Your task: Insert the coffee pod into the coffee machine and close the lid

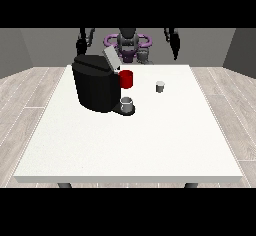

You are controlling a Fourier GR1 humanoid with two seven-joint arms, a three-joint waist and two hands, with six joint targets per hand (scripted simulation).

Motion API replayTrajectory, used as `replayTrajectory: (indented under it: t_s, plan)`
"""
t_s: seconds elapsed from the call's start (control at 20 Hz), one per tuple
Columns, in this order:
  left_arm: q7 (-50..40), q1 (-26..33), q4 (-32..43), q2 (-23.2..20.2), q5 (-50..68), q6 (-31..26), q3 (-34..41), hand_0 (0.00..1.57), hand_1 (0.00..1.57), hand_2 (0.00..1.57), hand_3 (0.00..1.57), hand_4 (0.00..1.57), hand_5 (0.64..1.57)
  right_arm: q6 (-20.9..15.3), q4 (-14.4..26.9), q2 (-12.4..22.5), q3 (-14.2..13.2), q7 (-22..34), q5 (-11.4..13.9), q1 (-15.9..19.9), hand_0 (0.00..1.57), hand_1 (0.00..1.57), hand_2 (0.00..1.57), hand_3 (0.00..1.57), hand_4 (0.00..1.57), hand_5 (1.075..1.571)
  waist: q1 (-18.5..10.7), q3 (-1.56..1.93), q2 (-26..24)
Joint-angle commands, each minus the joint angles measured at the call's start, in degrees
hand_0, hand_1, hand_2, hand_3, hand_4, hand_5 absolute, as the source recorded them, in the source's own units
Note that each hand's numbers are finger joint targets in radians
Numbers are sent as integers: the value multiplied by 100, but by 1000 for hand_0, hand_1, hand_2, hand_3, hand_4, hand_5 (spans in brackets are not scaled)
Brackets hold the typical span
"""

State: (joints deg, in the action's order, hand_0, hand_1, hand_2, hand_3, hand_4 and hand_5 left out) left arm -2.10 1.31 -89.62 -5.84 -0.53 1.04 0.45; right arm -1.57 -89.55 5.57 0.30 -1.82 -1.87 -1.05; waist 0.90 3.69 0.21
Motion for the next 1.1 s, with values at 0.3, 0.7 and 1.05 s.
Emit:
replayTrajectory:
  t_s: [0.3,0.7,1.05]
  plan:
    - [1034,397,-285,-40,-315,-439,-578,0,0,0,0,311,1571,-571,193,-239,-448,-182,-37,79,0,0,0,0,128,1571,-175,-369,-351]
    - [231,-905,504,-746,-436,-527,227,0,0,0,0,0,1571,-572,125,-384,-168,-500,165,141,0,0,0,0,217,1571,343,-369,127]
    - [548,-1700,1715,-1028,-571,-755,465,0,0,0,0,0,1571,-383,140,-363,-232,-624,-29,498,0,0,0,0,186,1571,537,-369,582]
